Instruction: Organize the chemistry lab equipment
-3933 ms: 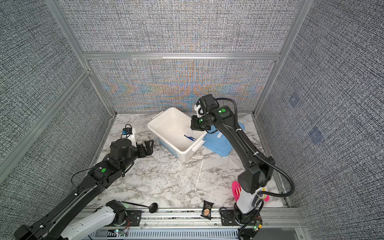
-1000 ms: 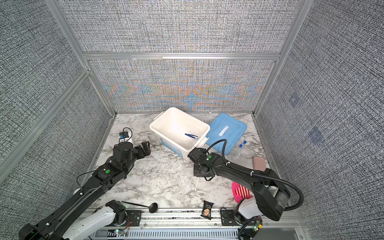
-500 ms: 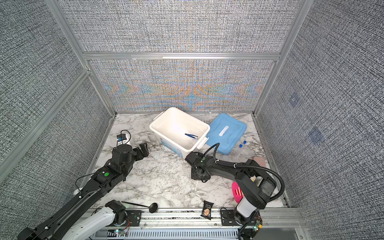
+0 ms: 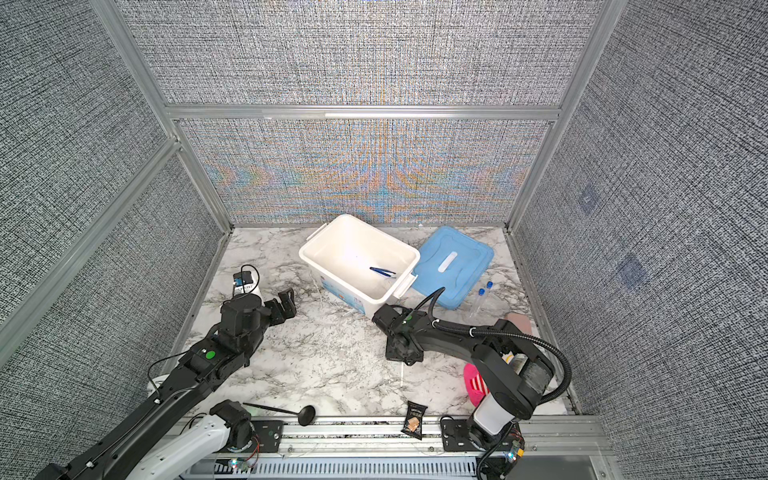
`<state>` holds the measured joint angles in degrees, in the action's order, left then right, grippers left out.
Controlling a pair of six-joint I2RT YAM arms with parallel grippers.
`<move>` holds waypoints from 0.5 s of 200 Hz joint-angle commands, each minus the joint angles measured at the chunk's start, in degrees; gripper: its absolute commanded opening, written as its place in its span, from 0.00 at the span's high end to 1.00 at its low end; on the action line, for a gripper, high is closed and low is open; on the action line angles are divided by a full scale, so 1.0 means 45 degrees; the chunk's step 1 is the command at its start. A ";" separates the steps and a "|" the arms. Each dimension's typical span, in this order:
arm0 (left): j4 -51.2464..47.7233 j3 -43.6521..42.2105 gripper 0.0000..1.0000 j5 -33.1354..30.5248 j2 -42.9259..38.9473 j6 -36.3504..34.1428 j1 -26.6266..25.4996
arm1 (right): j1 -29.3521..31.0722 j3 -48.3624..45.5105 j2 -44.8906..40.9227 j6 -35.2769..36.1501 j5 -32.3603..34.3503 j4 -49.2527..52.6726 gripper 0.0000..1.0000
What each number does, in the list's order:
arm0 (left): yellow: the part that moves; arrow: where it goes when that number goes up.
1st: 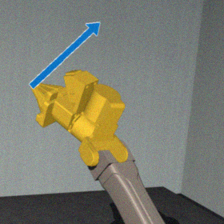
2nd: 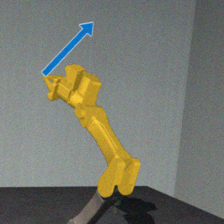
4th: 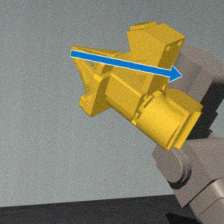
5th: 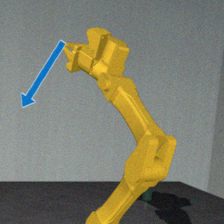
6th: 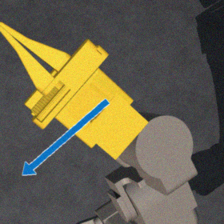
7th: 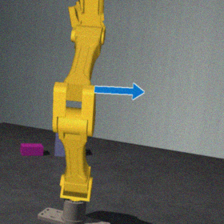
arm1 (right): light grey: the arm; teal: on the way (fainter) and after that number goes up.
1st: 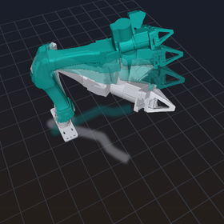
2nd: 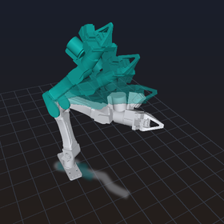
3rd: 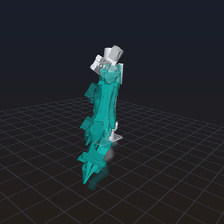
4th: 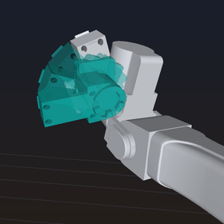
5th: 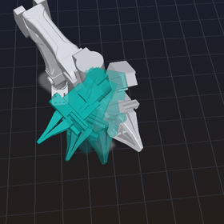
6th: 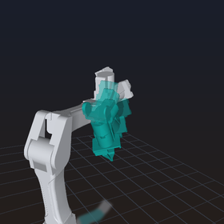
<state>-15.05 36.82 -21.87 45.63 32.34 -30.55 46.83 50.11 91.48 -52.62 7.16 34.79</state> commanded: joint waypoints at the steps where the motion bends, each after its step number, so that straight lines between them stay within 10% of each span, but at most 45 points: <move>1: 0.0320 -0.0007 0.01 0.0190 -0.0007 -0.0048 0.0010 | -0.0035 0.0008 -0.0028 -0.0330 -0.0006 0.0459 0.95; 37: -0.0542 0.0566 0.01 0.1248 0.0385 -0.0035 0.0020 | -0.0061 0.0088 -0.0543 -0.0389 0.0083 0.0683 0.95; 100: -0.0042 0.0129 0.05 0.7477 0.1017 0.0309 -0.0706 | -0.0423 -0.0093 -0.0781 -0.0992 -0.0322 0.0306 0.95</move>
<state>-16.64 38.81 -1.41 49.98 32.73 -31.44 45.30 50.15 87.70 -54.43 6.96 36.73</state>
